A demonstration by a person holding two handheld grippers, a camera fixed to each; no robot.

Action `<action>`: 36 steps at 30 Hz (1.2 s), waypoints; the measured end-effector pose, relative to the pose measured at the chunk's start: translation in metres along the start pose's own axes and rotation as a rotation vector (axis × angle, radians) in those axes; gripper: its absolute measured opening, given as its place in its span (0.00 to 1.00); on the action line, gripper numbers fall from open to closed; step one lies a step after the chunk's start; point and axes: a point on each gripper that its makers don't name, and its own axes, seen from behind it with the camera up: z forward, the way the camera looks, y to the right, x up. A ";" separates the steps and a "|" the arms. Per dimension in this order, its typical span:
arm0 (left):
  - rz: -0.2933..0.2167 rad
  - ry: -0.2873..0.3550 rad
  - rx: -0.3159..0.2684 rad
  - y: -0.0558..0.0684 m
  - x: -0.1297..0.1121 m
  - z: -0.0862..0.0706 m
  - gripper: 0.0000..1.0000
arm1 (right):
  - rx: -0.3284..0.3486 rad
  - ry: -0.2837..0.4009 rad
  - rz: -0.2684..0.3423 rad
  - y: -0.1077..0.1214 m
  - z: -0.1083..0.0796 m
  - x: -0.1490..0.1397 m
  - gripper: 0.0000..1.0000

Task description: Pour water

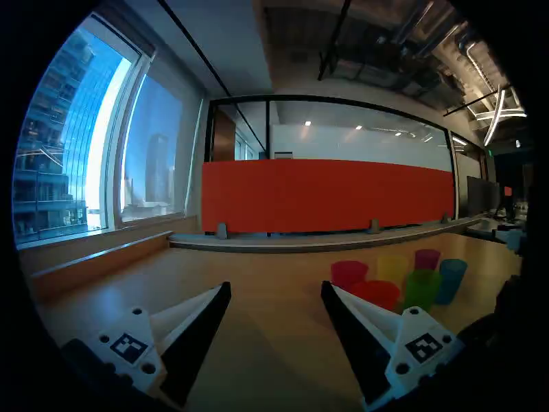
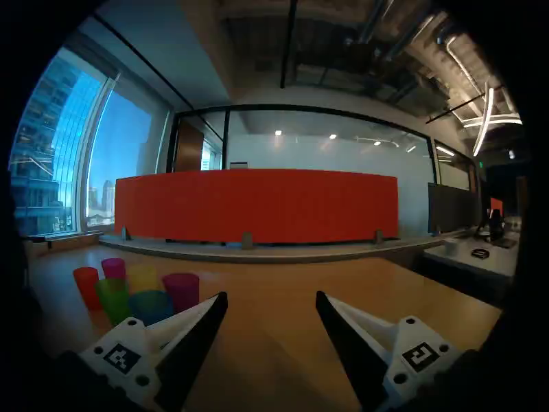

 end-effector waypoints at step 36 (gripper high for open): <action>-0.066 -0.026 -0.108 0.019 0.138 0.029 0.98 | 0.088 -0.060 0.043 -0.010 0.018 0.147 0.99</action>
